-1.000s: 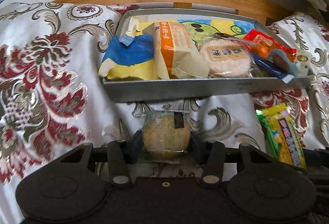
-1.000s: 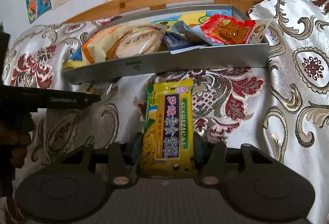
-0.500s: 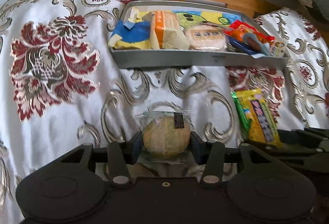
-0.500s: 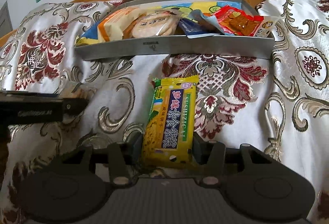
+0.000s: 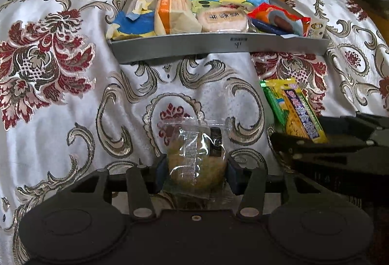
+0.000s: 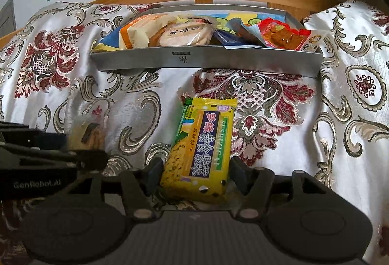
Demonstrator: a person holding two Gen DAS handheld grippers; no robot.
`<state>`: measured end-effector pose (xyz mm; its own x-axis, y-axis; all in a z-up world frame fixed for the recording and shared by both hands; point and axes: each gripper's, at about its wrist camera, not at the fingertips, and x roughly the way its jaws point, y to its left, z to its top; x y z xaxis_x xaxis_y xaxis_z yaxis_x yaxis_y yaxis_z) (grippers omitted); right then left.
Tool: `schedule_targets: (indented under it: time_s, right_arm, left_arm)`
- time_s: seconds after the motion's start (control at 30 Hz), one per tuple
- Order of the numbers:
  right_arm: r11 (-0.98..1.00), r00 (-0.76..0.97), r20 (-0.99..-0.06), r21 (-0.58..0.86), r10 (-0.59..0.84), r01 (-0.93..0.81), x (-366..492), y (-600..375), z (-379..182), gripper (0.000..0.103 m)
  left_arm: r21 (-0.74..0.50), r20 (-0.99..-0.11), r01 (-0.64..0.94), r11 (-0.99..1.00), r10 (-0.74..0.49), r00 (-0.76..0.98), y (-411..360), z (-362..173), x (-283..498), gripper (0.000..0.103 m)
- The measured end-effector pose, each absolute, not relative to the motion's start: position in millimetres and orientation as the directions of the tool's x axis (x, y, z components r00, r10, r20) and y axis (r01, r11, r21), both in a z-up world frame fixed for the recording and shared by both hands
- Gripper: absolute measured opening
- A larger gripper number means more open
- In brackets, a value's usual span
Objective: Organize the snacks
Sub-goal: 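Lift the biscuit and yellow candy bar and carry them toward the tray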
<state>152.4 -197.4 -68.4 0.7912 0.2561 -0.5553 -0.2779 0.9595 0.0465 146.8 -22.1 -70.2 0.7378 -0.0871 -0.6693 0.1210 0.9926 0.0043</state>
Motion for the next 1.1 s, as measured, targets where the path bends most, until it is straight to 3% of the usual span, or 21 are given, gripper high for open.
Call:
schedule_targets:
  time_s: [0.17, 0.37, 0.57, 1.1]
  right_arm:
    - [0.959, 0.8, -0.539, 0.054, 0.263, -0.278, 158.7, -200.2, -70.0, 0.075]
    - [0.959, 0.804, -0.533, 0.053, 0.264, -0.279, 157.7, -199.9, -73.8, 0.075]
    - [0.957, 0.813, -0.521, 0.031, 0.261, -0.288, 153.6, -195.6, -76.4, 0.058]
    - [0.957, 0.846, -0.483, -0.051, 0.227, -0.286, 144.6, -188.1, -78.3, 0.054]
  left_arm:
    - [0.011, -0.67, 0.12, 0.993, -0.082, 0.738, -23.5, -71.8, 145.6, 0.052]
    - [0.021, -0.67, 0.122, 0.992, -0.076, 0.738, -24.9, -72.6, 146.1, 0.052]
    - [0.035, -0.665, 0.129, 0.991, -0.074, 0.743, -26.8, -74.2, 146.8, 0.051]
    - [0.035, -0.623, 0.134, 0.99, -0.083, 0.778, -29.9, -70.1, 143.4, 0.05]
